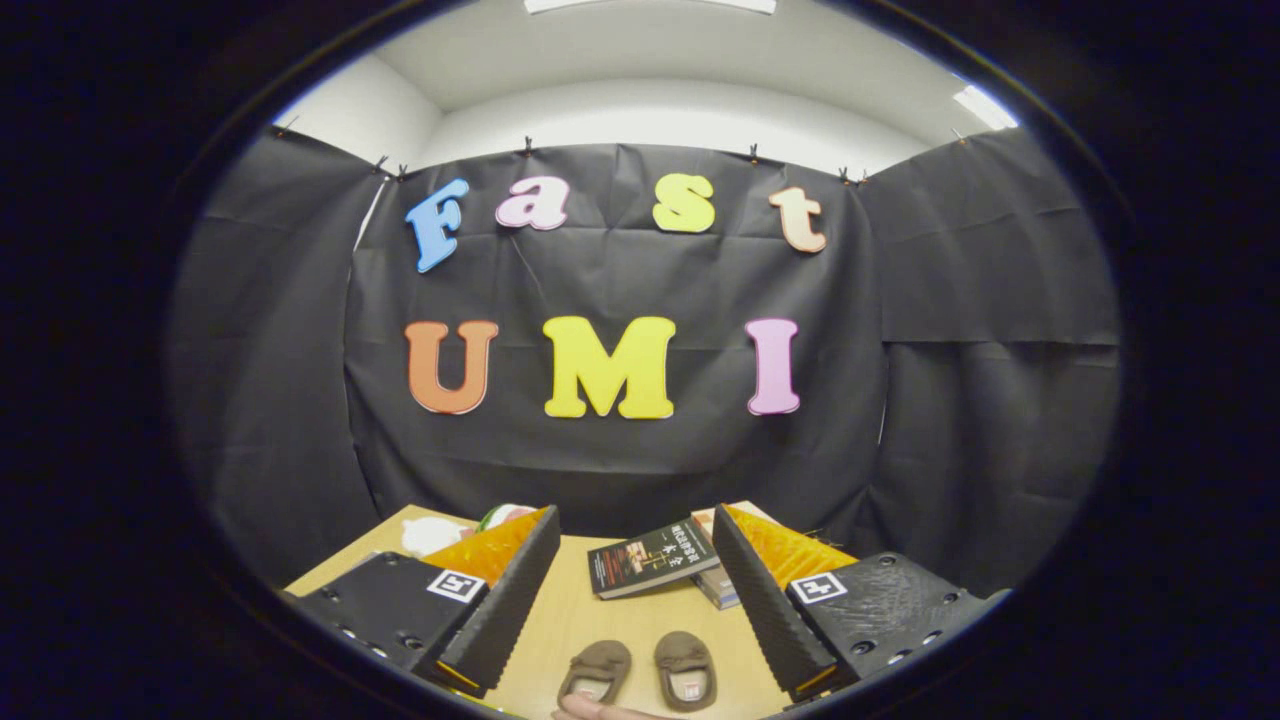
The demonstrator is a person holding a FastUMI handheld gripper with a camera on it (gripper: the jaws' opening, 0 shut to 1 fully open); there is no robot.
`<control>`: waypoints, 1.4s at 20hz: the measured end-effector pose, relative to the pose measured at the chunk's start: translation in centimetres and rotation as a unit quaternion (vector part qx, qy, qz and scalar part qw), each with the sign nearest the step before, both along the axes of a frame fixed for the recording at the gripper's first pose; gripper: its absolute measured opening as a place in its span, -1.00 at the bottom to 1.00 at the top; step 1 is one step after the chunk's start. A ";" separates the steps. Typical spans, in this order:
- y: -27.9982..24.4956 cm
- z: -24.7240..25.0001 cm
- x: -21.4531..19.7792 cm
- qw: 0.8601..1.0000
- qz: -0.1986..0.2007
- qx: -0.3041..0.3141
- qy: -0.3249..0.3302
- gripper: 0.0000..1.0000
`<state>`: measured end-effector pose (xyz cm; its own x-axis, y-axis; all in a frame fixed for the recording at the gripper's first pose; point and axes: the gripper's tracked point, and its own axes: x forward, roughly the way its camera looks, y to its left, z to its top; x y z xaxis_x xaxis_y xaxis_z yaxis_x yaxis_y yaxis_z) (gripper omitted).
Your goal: Open the storage box then place both shoes into the box .Put the left shoe in first, then the right shoe, with the right side of both shoes facing outward in a uniform manner.
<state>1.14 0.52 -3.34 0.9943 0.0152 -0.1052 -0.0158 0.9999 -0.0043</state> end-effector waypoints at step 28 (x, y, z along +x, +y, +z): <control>23.2 -29.1 6.3 0.911 0.199 0.050 0.358 0.93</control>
<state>7.42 23.76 -32.42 0.5852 0.4049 -0.7026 -0.3400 0.9091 0.2406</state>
